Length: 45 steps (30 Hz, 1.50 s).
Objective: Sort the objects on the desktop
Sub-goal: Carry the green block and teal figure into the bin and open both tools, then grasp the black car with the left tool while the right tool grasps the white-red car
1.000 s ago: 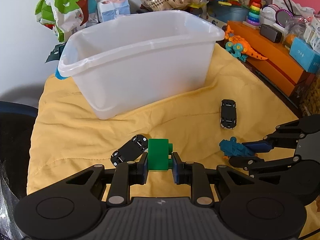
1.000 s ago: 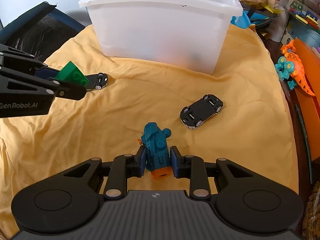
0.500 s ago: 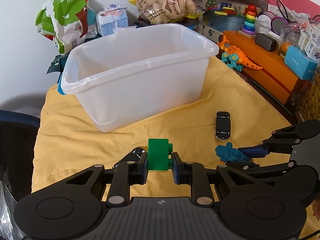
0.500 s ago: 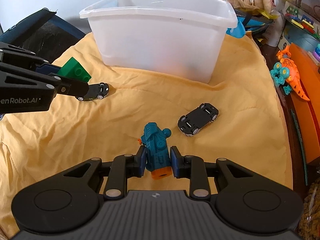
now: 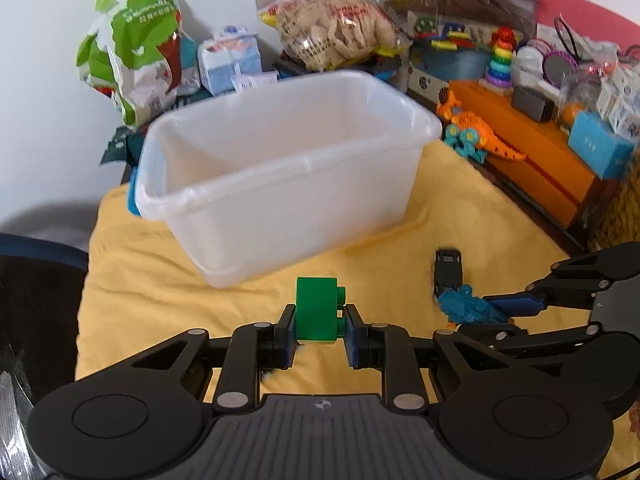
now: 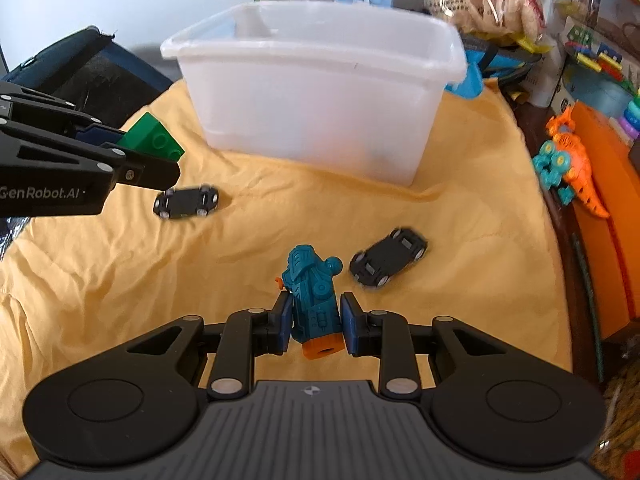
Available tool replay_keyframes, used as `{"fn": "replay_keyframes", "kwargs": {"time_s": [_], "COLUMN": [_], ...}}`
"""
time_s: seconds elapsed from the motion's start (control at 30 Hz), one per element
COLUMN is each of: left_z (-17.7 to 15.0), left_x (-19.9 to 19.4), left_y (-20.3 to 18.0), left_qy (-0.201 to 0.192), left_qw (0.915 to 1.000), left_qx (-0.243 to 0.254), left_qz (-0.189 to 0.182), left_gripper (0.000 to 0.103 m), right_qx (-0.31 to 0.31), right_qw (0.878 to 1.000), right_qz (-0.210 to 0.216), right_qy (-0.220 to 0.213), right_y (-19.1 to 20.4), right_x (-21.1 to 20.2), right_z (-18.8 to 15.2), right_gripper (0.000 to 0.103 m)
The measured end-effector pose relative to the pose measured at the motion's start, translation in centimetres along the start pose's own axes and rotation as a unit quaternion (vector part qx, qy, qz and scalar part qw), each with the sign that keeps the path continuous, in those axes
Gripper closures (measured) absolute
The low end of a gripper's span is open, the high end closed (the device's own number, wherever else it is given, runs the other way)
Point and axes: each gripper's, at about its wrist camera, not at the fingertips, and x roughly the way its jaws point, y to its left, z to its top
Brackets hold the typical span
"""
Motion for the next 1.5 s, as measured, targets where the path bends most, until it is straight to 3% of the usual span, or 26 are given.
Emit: {"fn": "replay_keyframes", "kwargs": {"time_s": [0.27, 0.5, 0.6, 0.77, 0.9, 0.97, 1.07, 1.23, 1.33, 1.4, 1.43, 1.5], "left_z": [4.2, 9.1, 11.3, 12.9, 12.4, 12.0, 11.7, 10.5, 8.4, 6.4, 5.0, 2.7], "left_x": [-1.7, -0.7, 1.4, 5.5, 7.3, 7.4, 6.4, 2.6, 0.4, -0.4, -0.3, 0.6], "left_y": [1.0, 2.4, 3.1, 4.1, 4.8, 5.2, 5.7, 5.8, 5.5, 5.2, 5.0, 5.1], "left_qy": [-0.045, -0.073, -0.066, -0.026, -0.002, 0.003, -0.009, -0.047, -0.061, -0.062, -0.053, -0.027], "left_qw": [0.9989, 0.9965, 0.9959, 0.9963, 0.9956, 0.9951, 0.9951, 0.9942, 0.9942, 0.9932, 0.9931, 0.9959], "left_qx": [0.006, 0.011, 0.008, -0.011, -0.021, -0.03, -0.038, -0.045, -0.03, -0.019, -0.012, -0.011], "left_qz": [0.01, 0.041, 0.062, 0.081, 0.091, 0.095, 0.091, 0.085, 0.083, 0.097, 0.104, 0.086], "left_gripper": [0.076, 0.076, 0.076, 0.076, 0.074, 0.07, 0.056, 0.051, 0.047, 0.037, 0.035, 0.035], "right_qx": [0.006, 0.001, 0.0, 0.016, 0.026, 0.027, 0.023, 0.033, 0.045, 0.045, 0.045, 0.053], "right_qw": [0.998, 0.993, 0.993, 0.996, 0.997, 0.997, 0.997, 0.995, 0.993, 0.991, 0.99, 0.989], "right_qz": [-0.007, -0.021, -0.03, -0.03, -0.032, -0.032, -0.036, -0.037, -0.03, -0.031, -0.033, -0.038], "right_qy": [-0.063, -0.117, -0.118, -0.084, -0.066, -0.063, -0.066, -0.087, -0.103, -0.12, -0.129, -0.134], "right_y": [-1.1, -2.2, -2.8, -3.6, -4.0, -4.1, -4.0, -4.5, -5.0, -5.3, -5.4, -5.8], "right_x": [-3.2, -4.2, -3.1, 0.9, 2.9, 3.3, 3.1, 1.5, -0.1, -1.3, -1.9, -2.7], "right_z": [4.1, 10.4, 12.8, 15.4, 15.8, 15.9, 15.8, 15.2, 14.2, 13.2, 12.4, 10.8], "right_gripper": [0.074, 0.074, 0.074, 0.074, 0.072, 0.065, 0.058, 0.057, 0.055, 0.049, 0.042, 0.039]}}
